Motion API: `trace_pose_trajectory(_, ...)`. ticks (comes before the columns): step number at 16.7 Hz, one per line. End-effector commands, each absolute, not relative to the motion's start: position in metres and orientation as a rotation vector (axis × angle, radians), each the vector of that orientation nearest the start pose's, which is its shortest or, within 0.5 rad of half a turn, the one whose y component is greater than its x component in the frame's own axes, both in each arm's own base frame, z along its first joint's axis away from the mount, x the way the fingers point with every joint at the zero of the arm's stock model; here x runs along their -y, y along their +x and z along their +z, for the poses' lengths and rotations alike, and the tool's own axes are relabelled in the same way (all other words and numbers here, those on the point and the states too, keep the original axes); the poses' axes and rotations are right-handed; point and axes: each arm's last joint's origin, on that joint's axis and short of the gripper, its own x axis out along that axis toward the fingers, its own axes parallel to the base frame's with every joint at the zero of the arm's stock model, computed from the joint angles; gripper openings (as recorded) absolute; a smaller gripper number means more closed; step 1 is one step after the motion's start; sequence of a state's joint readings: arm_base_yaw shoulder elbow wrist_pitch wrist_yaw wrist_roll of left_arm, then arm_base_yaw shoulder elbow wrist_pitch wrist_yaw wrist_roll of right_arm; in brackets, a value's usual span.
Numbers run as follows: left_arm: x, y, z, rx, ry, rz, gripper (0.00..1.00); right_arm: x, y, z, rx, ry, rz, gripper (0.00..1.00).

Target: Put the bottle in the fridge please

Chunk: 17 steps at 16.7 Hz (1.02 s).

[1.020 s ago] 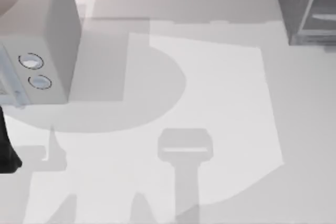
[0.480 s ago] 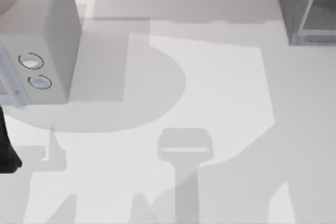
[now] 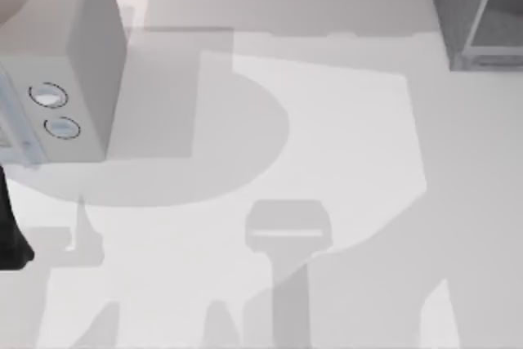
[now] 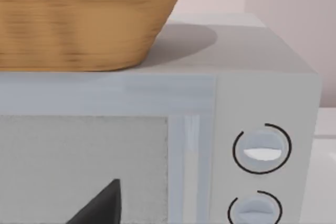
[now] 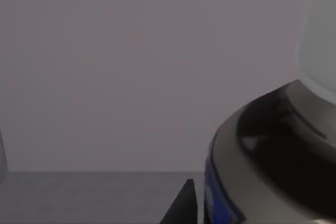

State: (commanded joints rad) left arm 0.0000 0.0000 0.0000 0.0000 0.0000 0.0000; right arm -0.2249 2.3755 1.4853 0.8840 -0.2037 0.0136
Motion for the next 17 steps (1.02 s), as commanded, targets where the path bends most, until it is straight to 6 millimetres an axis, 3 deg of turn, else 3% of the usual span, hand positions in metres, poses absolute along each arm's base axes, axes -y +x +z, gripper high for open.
trace_pose_trajectory(11,0.0012,0.1057,0.1600,0.000,0.000,0.000,1.00,0.1028,0.5043,0.1289,-0.009,0.004,0.006,0.98)
trace_pose_trajectory(17,0.0012,0.1057,0.1600,0.000,0.000,0.000,1.00,0.1028,0.5043,0.1289,-0.009,0.004,0.006,1.00)
